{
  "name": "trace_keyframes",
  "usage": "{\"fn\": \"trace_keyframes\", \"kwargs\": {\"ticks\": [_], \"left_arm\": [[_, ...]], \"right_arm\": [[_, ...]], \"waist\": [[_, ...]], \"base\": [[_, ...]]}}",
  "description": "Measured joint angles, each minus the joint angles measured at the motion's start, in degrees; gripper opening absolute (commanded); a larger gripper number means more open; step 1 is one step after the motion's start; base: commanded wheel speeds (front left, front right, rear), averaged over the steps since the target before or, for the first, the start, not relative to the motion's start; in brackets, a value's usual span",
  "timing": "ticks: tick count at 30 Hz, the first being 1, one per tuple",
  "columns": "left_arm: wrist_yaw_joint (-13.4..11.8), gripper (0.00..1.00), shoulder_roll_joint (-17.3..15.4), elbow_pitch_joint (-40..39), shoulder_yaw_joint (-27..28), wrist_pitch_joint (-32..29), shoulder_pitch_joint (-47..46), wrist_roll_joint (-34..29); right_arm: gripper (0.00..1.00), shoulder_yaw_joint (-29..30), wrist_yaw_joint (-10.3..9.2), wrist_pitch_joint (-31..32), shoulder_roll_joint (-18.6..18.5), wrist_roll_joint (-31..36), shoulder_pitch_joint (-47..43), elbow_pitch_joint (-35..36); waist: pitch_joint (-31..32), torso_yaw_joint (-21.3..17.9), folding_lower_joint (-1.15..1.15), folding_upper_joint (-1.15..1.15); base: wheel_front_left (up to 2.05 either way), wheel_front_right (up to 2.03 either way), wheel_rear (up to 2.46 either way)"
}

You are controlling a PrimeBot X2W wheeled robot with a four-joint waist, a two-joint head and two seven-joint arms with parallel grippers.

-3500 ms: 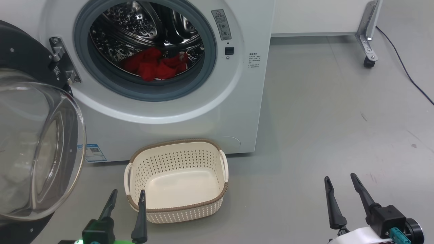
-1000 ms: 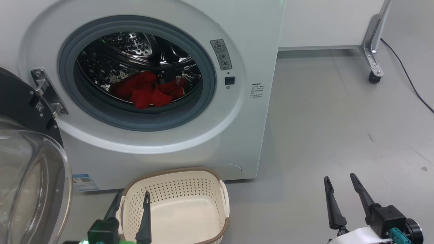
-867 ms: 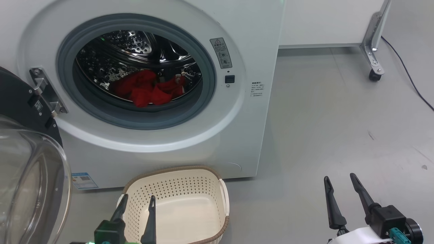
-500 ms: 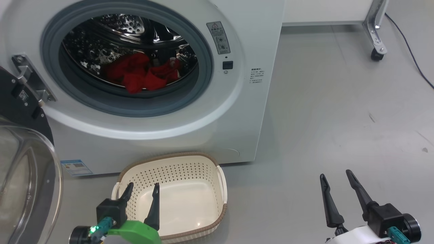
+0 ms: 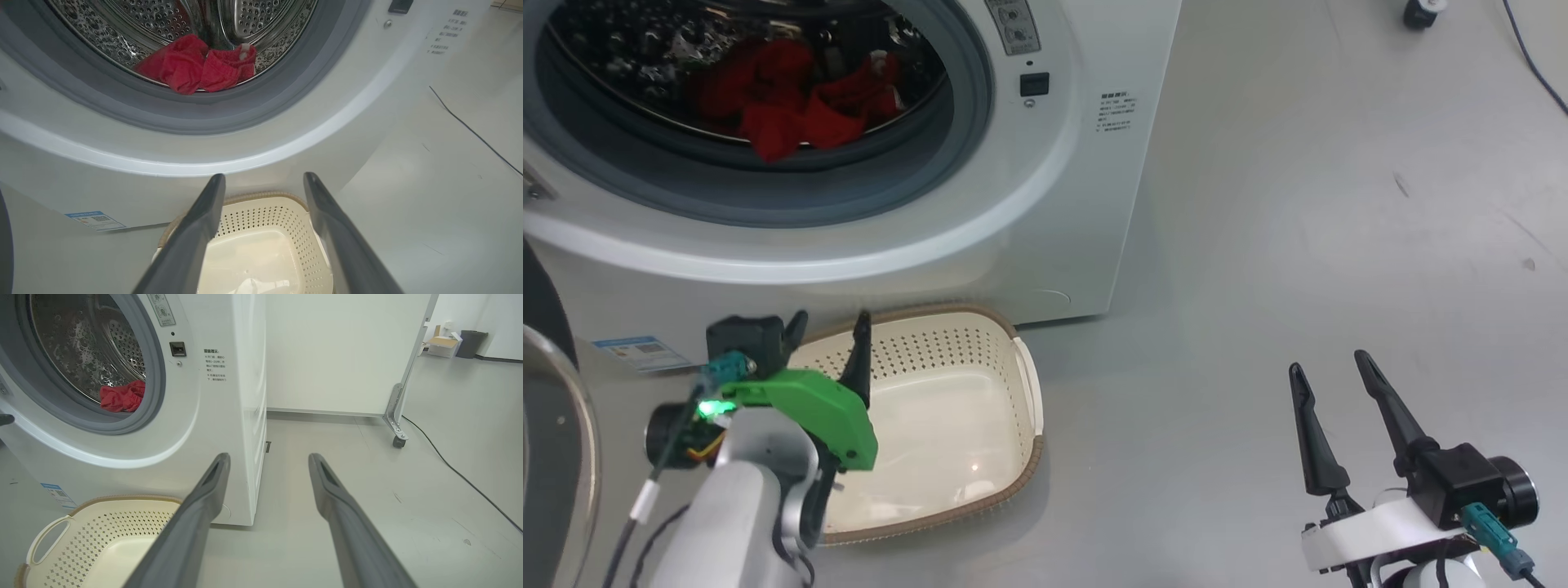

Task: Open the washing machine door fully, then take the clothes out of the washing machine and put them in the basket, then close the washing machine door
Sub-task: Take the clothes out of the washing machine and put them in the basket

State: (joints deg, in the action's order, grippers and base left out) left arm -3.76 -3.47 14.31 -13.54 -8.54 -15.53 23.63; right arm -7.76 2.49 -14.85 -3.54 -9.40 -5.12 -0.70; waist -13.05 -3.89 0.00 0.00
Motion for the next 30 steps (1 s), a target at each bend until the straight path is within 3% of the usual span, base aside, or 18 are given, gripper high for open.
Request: {"fn": "trace_keyframes", "kwargs": {"ticks": [17,26,30], "left_arm": [[3.0,1.00,-8.9,3.9,2.1,-15.2,-22.3,-0.1],[3.9,1.00,-14.1,5.8,5.3,-20.3,-33.7,-0.3],[4.2,1.00,-14.9,6.9,5.7,-22.2,-37.7,-0.2]], "right_arm": [[1.00,-0.7,0.55,0.0,0.5,-1.8,6.3,1.4],[1.00,-1.6,0.93,0.0,1.1,-4.2,10.6,1.5],[1.00,-1.7,0.93,0.0,1.1,-4.7,11.7,1.5]], "waist": [[-10.7,-5.9,0.00,0.00],[-16.9,-10.6,0.00,0.00],[-19.2,-12.5,-0.01,0.00]], "base": [[0.00,0.00,0.00],[0.00,0.00,0.00],[0.00,0.00,0.00]]}}
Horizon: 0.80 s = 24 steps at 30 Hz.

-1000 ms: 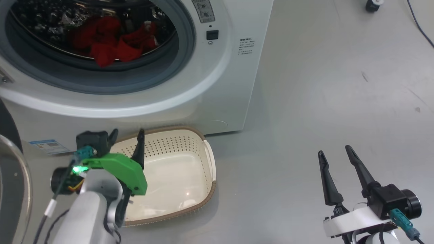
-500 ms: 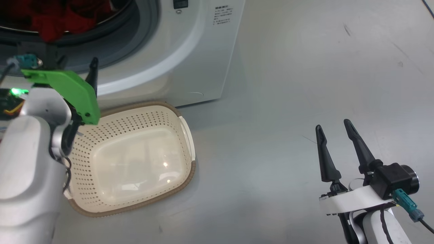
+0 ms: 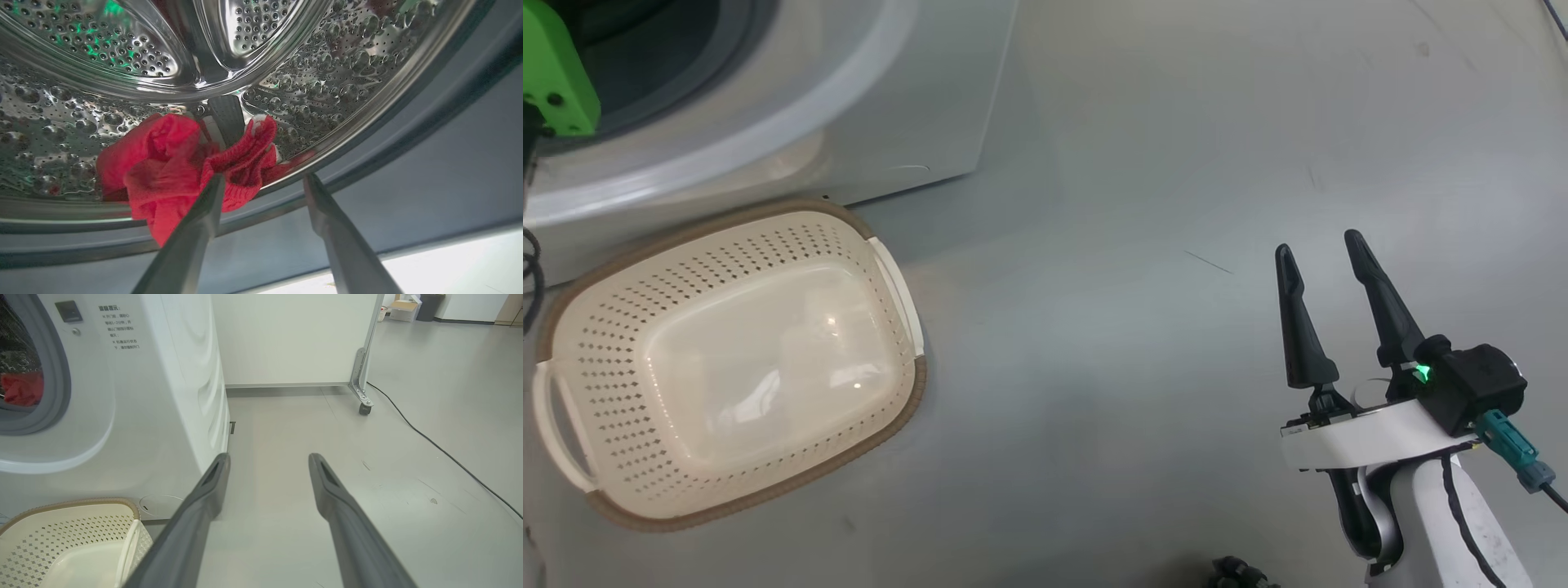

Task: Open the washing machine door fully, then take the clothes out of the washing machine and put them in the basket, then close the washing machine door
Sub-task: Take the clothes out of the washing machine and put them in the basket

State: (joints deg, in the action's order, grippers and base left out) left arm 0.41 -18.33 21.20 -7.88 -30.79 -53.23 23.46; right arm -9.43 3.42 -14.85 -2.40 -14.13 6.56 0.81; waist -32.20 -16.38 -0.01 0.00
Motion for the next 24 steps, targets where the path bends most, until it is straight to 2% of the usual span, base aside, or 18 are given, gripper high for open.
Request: {"fn": "trace_keyframes", "kwargs": {"ticks": [11,22,23,24], "left_arm": [[1.6,1.00,-2.6,4.9,-0.1,-2.4,-5.1,-0.8],[0.1,1.00,-3.1,9.7,0.6,-0.9,-6.7,-2.4],[0.1,0.29,-3.2,9.9,0.5,-0.9,-6.8,-2.5],[0.1,0.07,-3.2,10.1,0.5,-0.8,-6.8,-2.8]], "right_arm": [[1.00,-0.3,-0.03,0.0,0.1,-1.4,2.7,-0.1],[1.00,-0.8,-0.12,0.0,0.1,-2.1,4.0,-0.8],[1.00,-0.9,-0.12,0.0,0.1,-2.1,4.0,-0.9],[1.00,-1.0,-0.14,0.0,0.1,-2.2,4.1,-1.0]], "waist": [[-5.4,-3.6,0.00,0.00],[-6.7,-4.2,0.00,0.00],[-6.7,-4.2,0.00,0.00],[-6.7,-4.2,0.00,0.00]], "base": [[0.00,0.00,0.00],[0.00,0.00,0.00],[0.00,0.00,0.00],[0.00,0.00,0.00]]}}
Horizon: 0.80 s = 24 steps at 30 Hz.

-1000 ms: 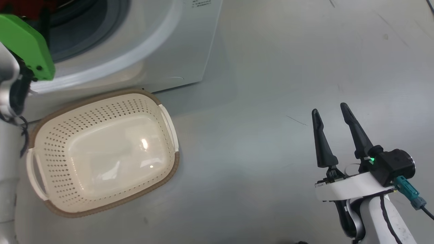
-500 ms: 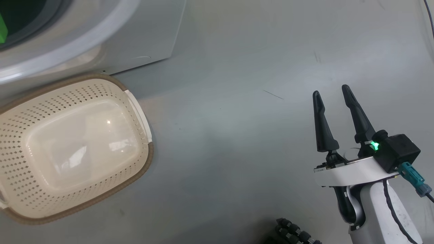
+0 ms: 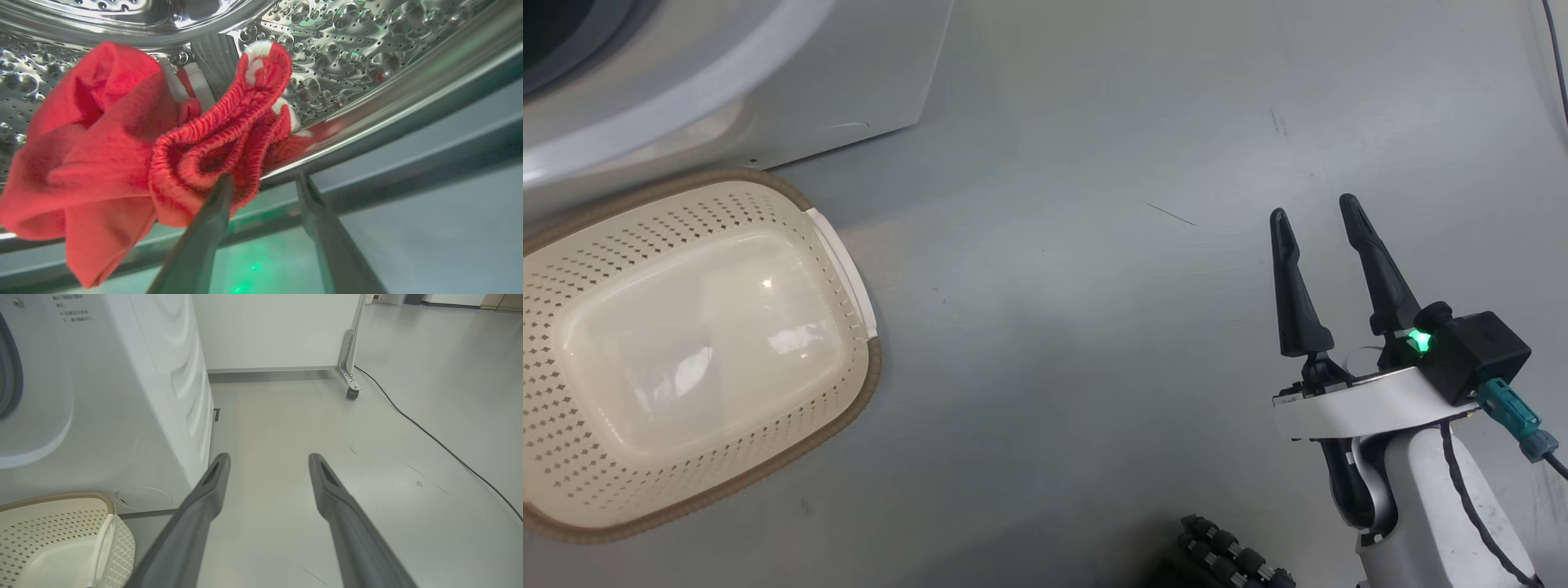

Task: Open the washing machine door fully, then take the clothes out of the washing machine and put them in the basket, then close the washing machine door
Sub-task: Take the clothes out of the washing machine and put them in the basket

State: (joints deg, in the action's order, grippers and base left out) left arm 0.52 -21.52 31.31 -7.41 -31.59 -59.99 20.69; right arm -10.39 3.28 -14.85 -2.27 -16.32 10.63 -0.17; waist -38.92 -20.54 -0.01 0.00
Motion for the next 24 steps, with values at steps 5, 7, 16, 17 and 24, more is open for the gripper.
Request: {"fn": "trace_keyframes", "kwargs": {"ticks": [5,7,16,17,24], "left_arm": [[-1.0,0.00,-0.6,1.4,-0.3,1.0,-0.7,-1.8],[-1.3,0.00,-0.7,1.7,-0.3,1.5,-1.1,-2.0],[-1.3,0.00,-0.5,2.1,-1.0,5.1,-2.2,-2.6],[-1.3,0.00,-0.1,2.1,-1.2,5.7,-2.4,-2.6],[-1.3,0.00,0.9,1.0,-1.5,10.6,-3.5,-2.7]], "right_arm": [[1.00,-0.1,-0.44,0.0,0.0,-0.7,0.7,-0.1],[1.00,-0.1,-0.46,0.0,0.0,-0.8,0.7,-0.1],[1.00,0.6,-1.01,0.0,0.0,-0.9,0.9,-0.1],[1.00,0.9,-1.01,0.0,0.0,-0.8,0.9,-0.1],[1.00,1.5,-1.00,0.0,0.0,-0.7,1.1,-0.1]], "waist": [[-0.1,0.1,0.00,0.00],[-0.1,0.1,0.00,0.00],[-0.2,0.7,0.00,0.00],[-0.2,0.9,0.00,0.00],[0.1,2.6,0.00,0.00]], "base": [[0.00,0.00,0.00],[0.00,0.00,0.00],[0.00,0.00,0.00],[0.00,0.00,0.00],[0.00,0.00,0.00]]}}
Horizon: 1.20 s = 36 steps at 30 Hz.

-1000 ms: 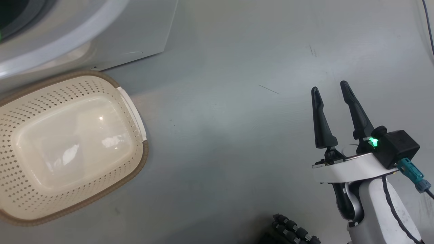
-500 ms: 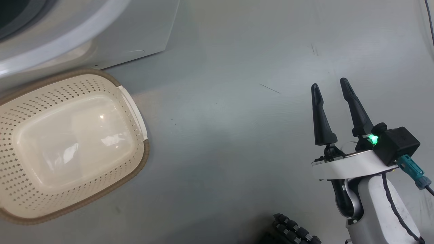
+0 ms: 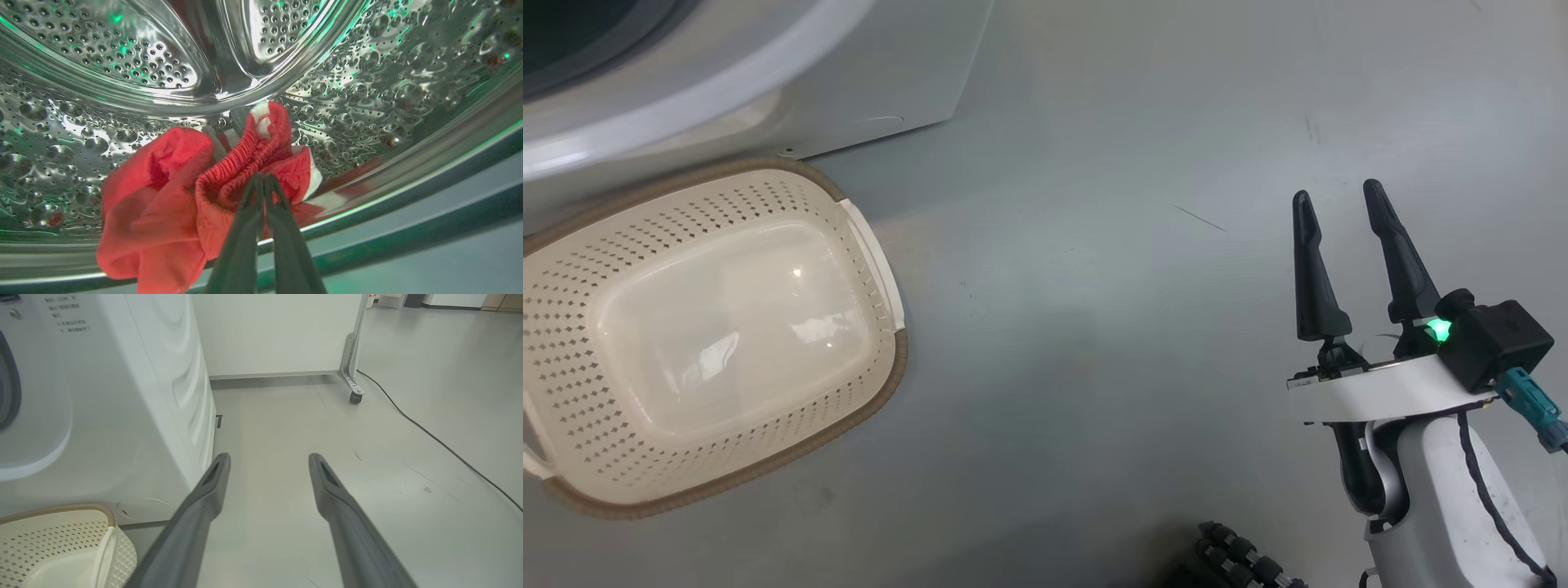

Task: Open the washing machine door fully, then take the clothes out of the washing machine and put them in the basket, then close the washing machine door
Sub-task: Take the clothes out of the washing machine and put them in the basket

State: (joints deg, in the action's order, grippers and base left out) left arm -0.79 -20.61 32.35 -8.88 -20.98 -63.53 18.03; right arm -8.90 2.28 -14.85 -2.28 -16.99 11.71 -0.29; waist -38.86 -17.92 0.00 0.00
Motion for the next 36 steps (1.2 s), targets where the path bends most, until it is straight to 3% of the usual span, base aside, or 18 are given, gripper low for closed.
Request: {"fn": "trace_keyframes", "kwargs": {"ticks": [13,32,36], "left_arm": [[-1.2,0.00,4.8,-3.9,3.0,12.5,1.7,1.6],[-2.0,0.00,13.9,-11.7,2.1,35.1,17.2,2.0],[-2.5,0.00,15.6,-13.2,1.4,36.7,21.0,1.7]], "right_arm": [[1.00,2.1,0.02,0.0,0.0,2.1,0.7,0.0],[1.00,3.8,0.32,0.0,-1.7,5.7,-1.0,-0.9],[1.00,3.9,0.67,0.0,-2.2,6.2,-2.0,-1.4]], "waist": [[0.9,2.8,0.00,0.00],[6.8,8.6,0.00,0.00],[8.8,9.9,0.00,0.00]], "base": [[0.00,0.00,0.00],[0.00,0.00,0.00],[0.00,0.00,0.00]]}}
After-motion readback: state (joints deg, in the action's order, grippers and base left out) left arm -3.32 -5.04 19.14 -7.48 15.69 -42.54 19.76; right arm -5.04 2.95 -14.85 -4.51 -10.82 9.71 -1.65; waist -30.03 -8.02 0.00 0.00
